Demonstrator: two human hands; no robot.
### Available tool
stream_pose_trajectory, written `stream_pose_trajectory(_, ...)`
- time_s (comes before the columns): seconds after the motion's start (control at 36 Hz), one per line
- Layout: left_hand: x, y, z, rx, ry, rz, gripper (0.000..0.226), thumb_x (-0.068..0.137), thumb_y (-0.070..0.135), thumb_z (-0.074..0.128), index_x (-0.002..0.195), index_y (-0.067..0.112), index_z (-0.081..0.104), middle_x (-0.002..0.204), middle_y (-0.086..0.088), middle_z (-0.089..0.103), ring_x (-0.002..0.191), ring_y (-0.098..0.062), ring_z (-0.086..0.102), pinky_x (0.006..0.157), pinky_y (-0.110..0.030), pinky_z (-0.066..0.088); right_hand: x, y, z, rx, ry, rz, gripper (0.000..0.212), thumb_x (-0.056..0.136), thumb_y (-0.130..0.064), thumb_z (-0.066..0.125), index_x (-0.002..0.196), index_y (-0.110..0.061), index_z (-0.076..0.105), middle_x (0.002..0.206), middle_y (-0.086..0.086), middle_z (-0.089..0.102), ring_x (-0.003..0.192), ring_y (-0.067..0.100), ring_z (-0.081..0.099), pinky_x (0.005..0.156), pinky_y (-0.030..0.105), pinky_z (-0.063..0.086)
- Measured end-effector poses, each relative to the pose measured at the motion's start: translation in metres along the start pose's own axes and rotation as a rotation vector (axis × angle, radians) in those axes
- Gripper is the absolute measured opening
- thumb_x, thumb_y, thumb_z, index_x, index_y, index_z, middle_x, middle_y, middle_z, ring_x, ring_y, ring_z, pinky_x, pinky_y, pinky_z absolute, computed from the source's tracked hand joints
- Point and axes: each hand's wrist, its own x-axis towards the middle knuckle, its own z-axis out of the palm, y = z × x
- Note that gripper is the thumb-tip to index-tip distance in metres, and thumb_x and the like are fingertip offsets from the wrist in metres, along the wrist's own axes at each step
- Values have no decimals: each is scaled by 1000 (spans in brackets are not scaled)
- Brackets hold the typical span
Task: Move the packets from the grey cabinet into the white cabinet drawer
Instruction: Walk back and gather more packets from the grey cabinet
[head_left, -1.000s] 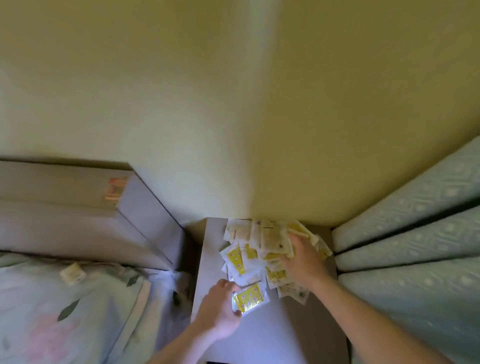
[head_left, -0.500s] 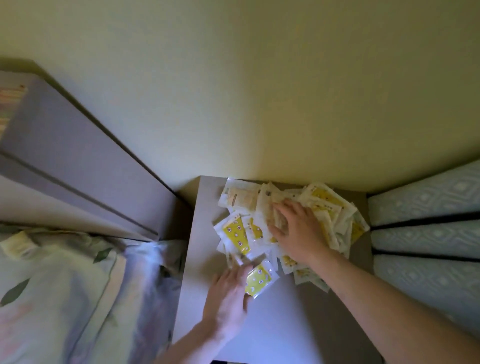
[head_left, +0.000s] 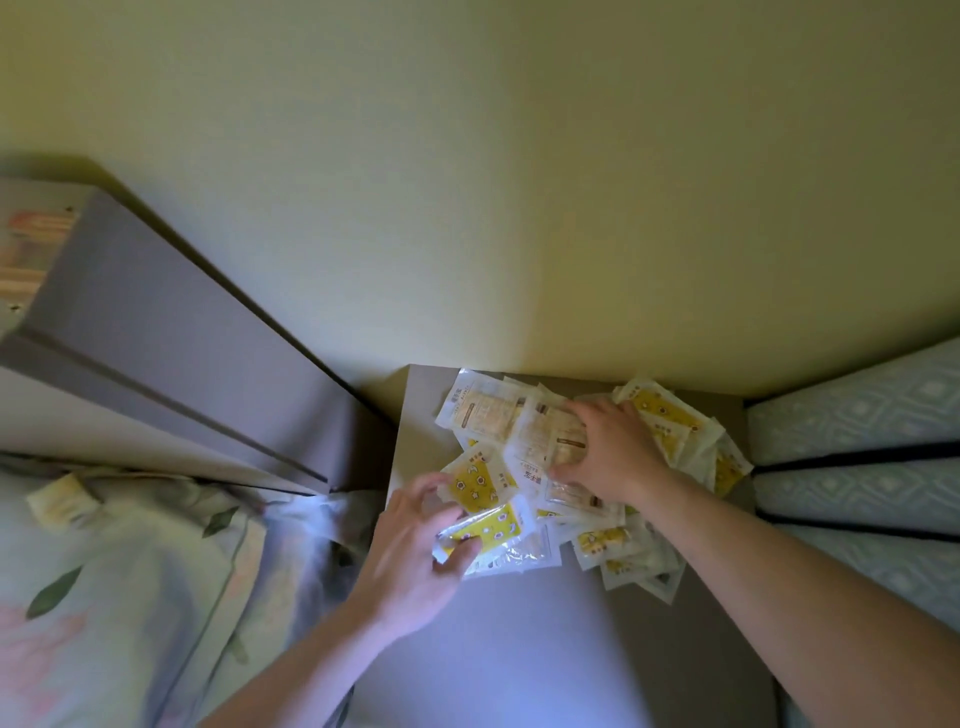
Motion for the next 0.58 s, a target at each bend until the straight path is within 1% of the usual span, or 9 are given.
stream_pose_trajectory(0.06,9,1,0,39,-33,-13,21,83,52,66,84,31,67,141,18,39,124,-12,43,101,-31,41,1,0,-1,-41,19,6,92,68,-64,79,144,-28,43,145,-3,47,131,28,39,107,41,38)
stream_pose_trajectory(0.11,17,4,1,84,-83,-36,19,84,49,70,84,30,67,147,14,37,128,-15,40,107,-35,37,0,1,-1,-58,24,12,91,66,-66,79,142,-28,45,144,-4,49,131,27,39,107,43,36)
stream_pose_trajectory(0.22,25,11,4,97,-151,-91,20,86,48,72,97,32,72,154,13,29,139,-14,29,113,-34,28,1,3,-2,-67,31,18,96,66,-70,77,146,-29,42,148,-4,45,135,26,35,110,47,30)
stream_pose_trajectory(0.36,28,8,10,76,-137,-186,21,84,47,77,97,32,73,162,6,23,146,-19,23,115,-28,22,6,1,-3,-15,23,43,101,66,-69,78,150,-31,35,150,-5,46,139,26,32,113,47,26)
stream_pose_trajectory(0.42,29,6,11,63,-135,-226,21,83,45,78,99,31,74,163,3,23,147,-19,22,113,-24,23,8,1,-3,-5,24,56,100,65,-69,78,148,-31,38,147,-4,49,138,27,33,113,48,24)
stream_pose_trajectory(0.44,29,6,12,64,-132,-233,21,83,42,79,100,30,74,161,2,26,146,-19,23,113,-24,27,8,1,-3,4,26,62,97,65,-69,78,146,-30,41,146,-4,50,137,27,34,113,48,24)
stream_pose_trajectory(0.47,29,6,12,60,-125,-237,22,83,40,80,101,29,74,157,0,32,144,-20,26,112,-27,33,9,2,-3,16,32,67,94,65,-69,79,144,-30,44,144,-5,52,137,26,35,113,47,24)
stream_pose_trajectory(0.53,30,6,13,37,-86,-248,22,82,35,81,101,27,74,143,0,46,133,-20,38,105,-34,44,7,2,-4,39,65,68,85,67,-65,80,137,-29,50,139,-6,56,134,24,39,110,45,25)
stream_pose_trajectory(0.58,31,6,13,34,-24,-245,23,82,31,82,102,24,74,124,5,56,117,-16,50,99,-31,46,3,4,-5,80,113,56,72,69,-60,81,129,-27,57,131,-7,60,128,23,44,107,42,27)
